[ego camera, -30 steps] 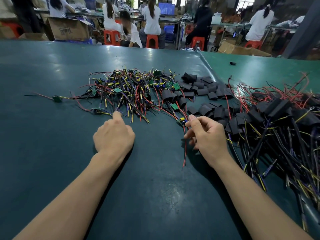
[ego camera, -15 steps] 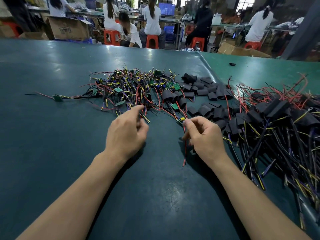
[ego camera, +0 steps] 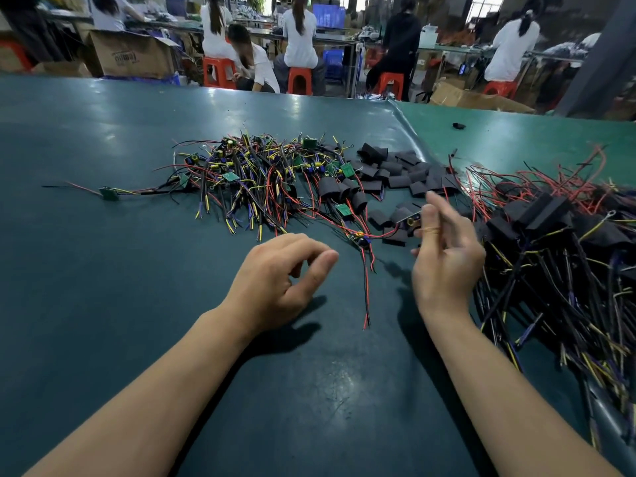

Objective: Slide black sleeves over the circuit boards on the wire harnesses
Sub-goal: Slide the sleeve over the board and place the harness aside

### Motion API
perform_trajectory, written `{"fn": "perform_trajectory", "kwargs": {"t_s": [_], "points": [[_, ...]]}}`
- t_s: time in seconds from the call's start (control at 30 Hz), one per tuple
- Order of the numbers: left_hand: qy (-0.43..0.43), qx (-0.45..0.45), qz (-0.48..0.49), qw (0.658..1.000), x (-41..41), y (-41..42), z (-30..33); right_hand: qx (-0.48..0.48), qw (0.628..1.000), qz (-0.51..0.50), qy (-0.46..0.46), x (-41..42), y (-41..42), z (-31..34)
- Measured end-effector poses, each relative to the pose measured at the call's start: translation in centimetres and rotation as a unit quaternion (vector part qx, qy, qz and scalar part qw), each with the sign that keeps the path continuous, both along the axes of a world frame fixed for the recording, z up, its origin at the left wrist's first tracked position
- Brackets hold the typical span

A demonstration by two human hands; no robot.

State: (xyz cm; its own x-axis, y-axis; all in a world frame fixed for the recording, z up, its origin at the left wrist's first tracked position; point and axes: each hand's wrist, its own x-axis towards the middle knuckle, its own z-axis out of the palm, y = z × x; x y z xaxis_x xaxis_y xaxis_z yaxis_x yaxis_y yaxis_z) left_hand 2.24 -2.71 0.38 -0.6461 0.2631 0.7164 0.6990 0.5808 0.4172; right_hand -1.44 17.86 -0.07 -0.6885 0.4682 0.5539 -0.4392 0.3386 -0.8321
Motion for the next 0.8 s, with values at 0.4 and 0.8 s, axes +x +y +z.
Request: {"fn": "perform_trajectory", "kwargs": {"t_s": [0.4,0.8], "points": [[-0.013,0.003,0.03,0.999,-0.1,0.2,-0.3,0.225,0.936,0.08,-0.26,-0.7,0.0,-0.1],[-0.036,-0.055,-0.046,0.997,-0.5,0.3,-0.6,0.113,0.973,0.15,-0.134,0.1,-1.6,-0.4]]}}
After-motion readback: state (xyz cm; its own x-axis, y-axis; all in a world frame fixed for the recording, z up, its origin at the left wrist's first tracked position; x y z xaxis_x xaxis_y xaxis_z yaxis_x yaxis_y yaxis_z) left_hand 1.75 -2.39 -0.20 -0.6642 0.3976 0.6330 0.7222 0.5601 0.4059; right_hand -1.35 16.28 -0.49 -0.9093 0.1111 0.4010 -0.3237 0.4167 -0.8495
